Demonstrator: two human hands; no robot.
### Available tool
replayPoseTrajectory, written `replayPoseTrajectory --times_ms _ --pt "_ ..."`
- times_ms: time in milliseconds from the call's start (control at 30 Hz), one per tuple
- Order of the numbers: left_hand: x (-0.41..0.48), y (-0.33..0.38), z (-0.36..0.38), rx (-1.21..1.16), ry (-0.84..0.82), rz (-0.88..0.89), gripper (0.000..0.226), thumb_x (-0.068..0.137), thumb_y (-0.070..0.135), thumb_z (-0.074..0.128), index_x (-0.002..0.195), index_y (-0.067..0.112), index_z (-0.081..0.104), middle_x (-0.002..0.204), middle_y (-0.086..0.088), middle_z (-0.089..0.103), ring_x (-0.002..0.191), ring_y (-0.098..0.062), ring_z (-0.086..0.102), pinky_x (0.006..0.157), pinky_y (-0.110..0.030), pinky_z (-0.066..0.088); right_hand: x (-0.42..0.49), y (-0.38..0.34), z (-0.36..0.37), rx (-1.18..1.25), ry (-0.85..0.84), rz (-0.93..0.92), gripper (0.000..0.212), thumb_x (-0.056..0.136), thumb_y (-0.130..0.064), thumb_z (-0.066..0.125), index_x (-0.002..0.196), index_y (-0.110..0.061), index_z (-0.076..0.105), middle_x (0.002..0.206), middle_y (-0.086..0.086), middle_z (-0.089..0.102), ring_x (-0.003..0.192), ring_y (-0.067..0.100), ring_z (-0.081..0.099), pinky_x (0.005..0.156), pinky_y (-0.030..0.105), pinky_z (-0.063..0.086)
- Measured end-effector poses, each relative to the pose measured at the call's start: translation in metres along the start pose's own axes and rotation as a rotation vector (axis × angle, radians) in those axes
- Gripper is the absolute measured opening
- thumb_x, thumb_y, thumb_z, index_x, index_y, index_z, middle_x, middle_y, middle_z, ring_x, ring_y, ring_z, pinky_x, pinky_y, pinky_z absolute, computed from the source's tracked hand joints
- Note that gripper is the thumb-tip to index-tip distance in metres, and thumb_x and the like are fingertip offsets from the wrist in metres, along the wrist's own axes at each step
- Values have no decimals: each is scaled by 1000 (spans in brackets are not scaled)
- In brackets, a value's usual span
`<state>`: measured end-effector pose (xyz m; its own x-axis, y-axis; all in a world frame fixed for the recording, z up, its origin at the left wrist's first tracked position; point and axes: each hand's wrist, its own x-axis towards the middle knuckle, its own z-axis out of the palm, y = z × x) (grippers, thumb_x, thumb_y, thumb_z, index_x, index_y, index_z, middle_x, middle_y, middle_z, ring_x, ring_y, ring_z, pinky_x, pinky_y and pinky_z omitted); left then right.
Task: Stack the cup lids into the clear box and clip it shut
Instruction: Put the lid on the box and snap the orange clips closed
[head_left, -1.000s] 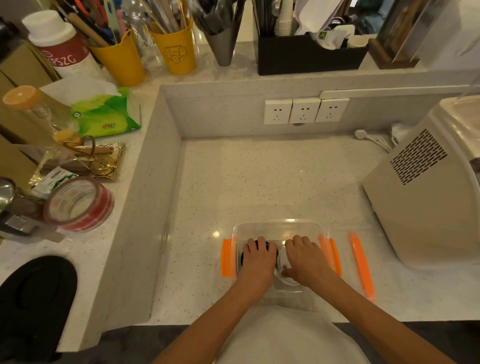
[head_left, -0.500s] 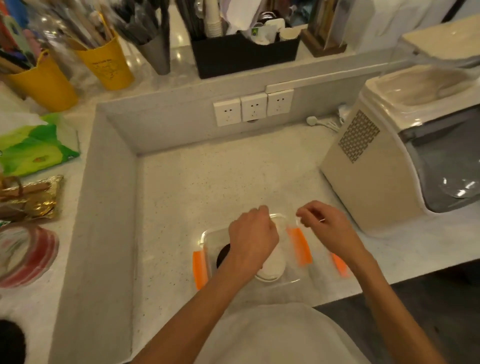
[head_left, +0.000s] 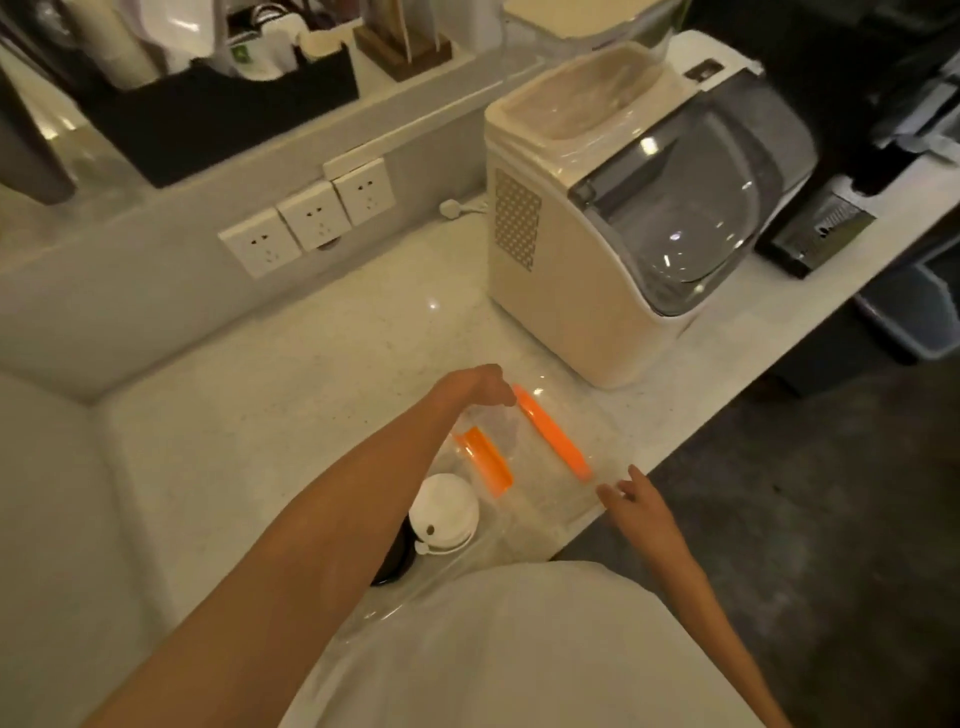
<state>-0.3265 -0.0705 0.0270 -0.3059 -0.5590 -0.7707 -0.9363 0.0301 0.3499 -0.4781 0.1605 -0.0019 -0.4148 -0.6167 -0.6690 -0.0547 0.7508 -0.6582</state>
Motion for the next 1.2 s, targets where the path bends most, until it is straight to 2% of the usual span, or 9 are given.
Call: replayPoseTrajectory --times_ms 133,233,300,433,533,667,1000,1133,1200 --pt "2 -6 -8 -36 112 -16 67 97 36 65 151 5 40 153 -15 39 128 -35 54 99 -43 54 0 -8 6 371 -36 71 78 92 -30 64 155 -25 20 157 8 31 137 30 42 111 45 40" --pt "-13 -28 -35 -277 209 43 41 91 37 74 112 3 64 108 -10 58 93 -26 58 68 -33 49 9 -34 7 509 -106 24 74 90 -26 68 152 -26 27 145 10 44 127 30 48 105 48 45" --pt "-38 -46 -55 -504 287 88 29 91 33 75 88 11 57 79 -8 46 67 -20 45 55 -28 35 16 -62 15 523 -138 -21 70 90 -22 69 149 -25 31 133 12 53 114 27 56 93 41 52" --pt "-98 -93 -83 -828 405 139 23 97 18 68 87 7 50 74 -7 48 56 -17 48 49 -23 40 22 -128 50 217 -161 -312 57 87 -32 70 139 -37 46 118 6 49 104 19 56 77 31 53" --pt "-145 -133 -78 -946 550 105 23 95 14 68 96 8 46 87 -11 61 55 -18 55 47 -24 44 20 -171 85 -119 -148 -631 32 87 -36 70 118 -40 64 114 0 42 100 22 55 93 41 52" --pt "-198 -169 -45 -1014 700 46 29 92 13 72 105 11 46 85 -11 66 48 -10 63 48 -26 47 7 -204 123 -397 -244 -797 25 80 -40 75 103 -44 66 116 5 34 108 19 43 105 32 41" --pt "-235 -184 79 -850 943 -331 62 91 51 66 140 16 51 98 7 54 84 -6 57 68 -22 45 -54 -177 115 -786 -180 -1148 38 86 -34 70 120 -44 56 136 9 33 122 31 45 84 29 40" --pt "-233 -173 124 -827 852 -375 26 91 42 66 103 20 62 104 -3 56 105 -31 57 87 -43 53 -65 -135 108 -872 -184 -1073 64 89 -31 67 144 -41 37 141 13 35 120 31 47 87 35 48" --pt "-230 -163 138 -781 798 -391 38 90 42 65 118 17 57 118 -6 54 116 -34 52 93 -43 49 -67 -118 106 -907 -145 -1031 69 90 -30 67 149 -35 33 143 15 35 121 32 47 89 39 51"
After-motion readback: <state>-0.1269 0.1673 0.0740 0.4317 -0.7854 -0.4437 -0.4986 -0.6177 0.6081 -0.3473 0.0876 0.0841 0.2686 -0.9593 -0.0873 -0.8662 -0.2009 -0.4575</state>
